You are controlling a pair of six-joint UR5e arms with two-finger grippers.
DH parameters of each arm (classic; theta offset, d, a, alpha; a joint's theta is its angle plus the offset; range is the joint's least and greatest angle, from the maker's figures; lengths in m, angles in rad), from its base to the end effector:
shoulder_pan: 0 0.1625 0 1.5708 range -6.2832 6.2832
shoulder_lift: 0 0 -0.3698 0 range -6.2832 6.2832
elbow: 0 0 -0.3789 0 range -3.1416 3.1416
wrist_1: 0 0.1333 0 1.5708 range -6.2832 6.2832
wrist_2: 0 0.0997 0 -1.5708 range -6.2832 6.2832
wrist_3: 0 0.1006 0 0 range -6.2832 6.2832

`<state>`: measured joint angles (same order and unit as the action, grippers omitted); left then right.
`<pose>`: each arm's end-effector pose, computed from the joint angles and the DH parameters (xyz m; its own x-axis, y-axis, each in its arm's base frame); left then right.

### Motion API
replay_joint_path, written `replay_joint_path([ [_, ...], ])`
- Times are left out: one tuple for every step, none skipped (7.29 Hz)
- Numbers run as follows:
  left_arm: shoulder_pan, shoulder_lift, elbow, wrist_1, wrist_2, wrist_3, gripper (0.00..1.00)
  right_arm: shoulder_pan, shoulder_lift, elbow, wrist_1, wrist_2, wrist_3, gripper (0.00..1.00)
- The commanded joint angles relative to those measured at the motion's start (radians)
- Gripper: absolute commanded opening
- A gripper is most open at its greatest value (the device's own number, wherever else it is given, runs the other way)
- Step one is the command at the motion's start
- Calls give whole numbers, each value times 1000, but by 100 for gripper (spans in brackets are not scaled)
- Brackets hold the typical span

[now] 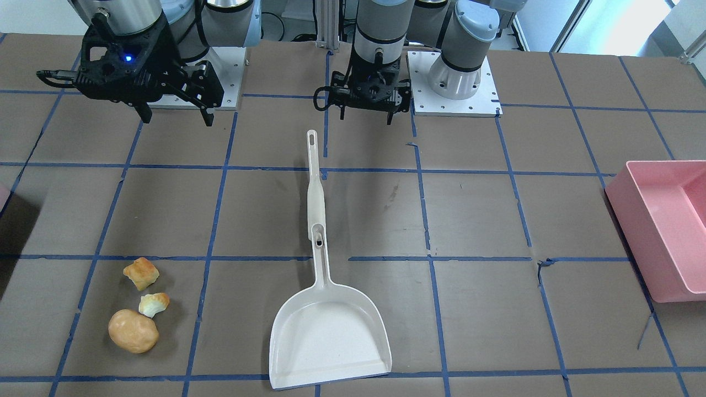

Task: Sweep and dump trash in nearest bin
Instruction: 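Reach the left gripper down to the white brush handle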

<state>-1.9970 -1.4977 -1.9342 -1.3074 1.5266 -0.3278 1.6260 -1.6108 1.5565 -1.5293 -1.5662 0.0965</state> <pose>-0.3044 -0.3373 0.3197 -0.9947 0.0969 0.0331 0.0982 0.9944 0.0397 0.1592 -0.4564 0.4533 -0.9991 0.0412 -0.0058 0.0413 0.9991 -0.0123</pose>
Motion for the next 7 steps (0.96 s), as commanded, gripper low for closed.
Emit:
replay_joint_path([
  [-121,-38,-113,234,-3,-80,98,0,0,1,-2,0,0,100],
  [-140,-59,-149,319,0,-100,99,0,0,1,-2,0,0,100],
  [-155,-87,-147,345,7,-100,99,0,2,1,-2,0,0,100],
  [-170,-114,-147,381,19,-103,99,0,0,-1,-3,0,2,100],
  [-198,-157,-147,429,24,-105,99,-2,2,-1,1,0,2,100],
  [-213,-205,-146,512,68,-102,99,0,2,0,0,0,2,100],
  [-224,-228,-149,520,132,-91,99,0,0,1,1,0,2,100],
])
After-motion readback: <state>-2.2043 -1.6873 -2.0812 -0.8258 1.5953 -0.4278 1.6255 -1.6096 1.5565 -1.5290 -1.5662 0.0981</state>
